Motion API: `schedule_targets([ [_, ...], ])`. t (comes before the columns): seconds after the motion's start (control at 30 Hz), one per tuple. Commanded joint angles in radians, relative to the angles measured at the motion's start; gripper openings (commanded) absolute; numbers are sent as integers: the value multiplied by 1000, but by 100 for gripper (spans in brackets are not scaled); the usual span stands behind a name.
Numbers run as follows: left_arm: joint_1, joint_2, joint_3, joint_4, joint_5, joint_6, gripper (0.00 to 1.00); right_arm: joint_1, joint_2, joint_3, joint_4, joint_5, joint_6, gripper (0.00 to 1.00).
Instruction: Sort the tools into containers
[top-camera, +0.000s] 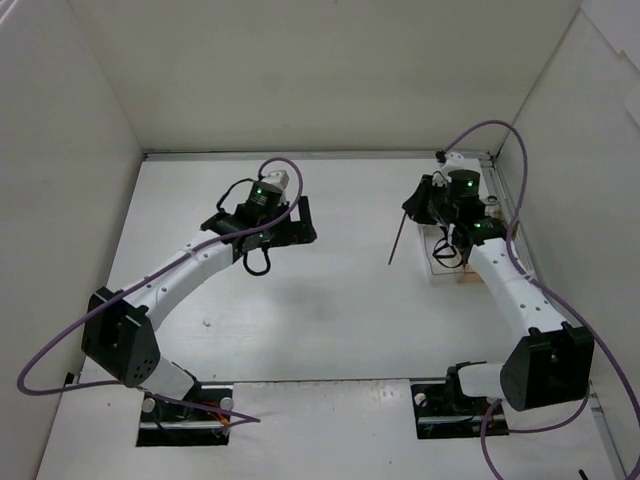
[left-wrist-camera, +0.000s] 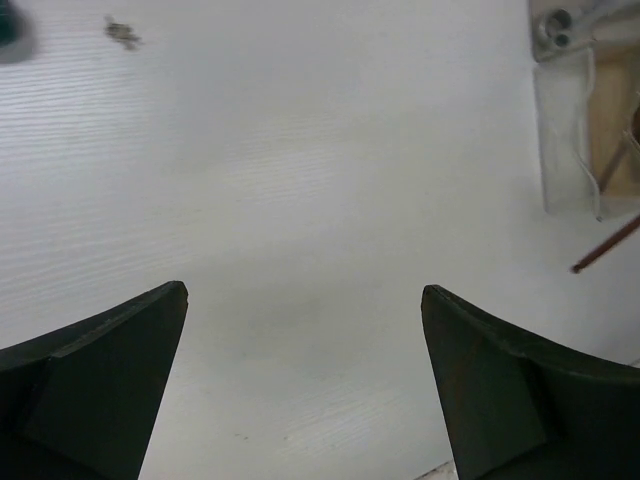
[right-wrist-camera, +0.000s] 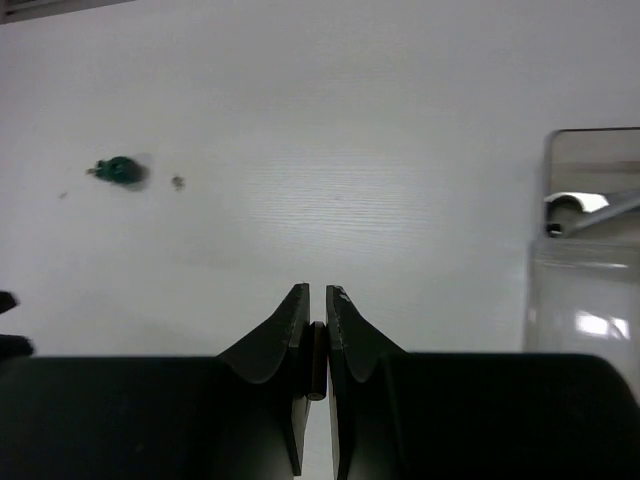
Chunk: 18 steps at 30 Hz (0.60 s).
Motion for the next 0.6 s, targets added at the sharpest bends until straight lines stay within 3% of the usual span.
schedule_targets([
  [0.0,66,-82,-26,-65,-75,-14,100,-92,-53,21,-12,118,-107,0],
  [0.03,93,-91,-37,-69,-75,-14,100,-170,-53,33,-20,136,-130,0],
  [0.23,134,-99,-87,-120,-105,-10,100,-319,-3,128,-69,172,-213,0],
  [0.57,152,-138,-156,-99,-138,24,100,-399,105,188,-108,276,-316,0],
])
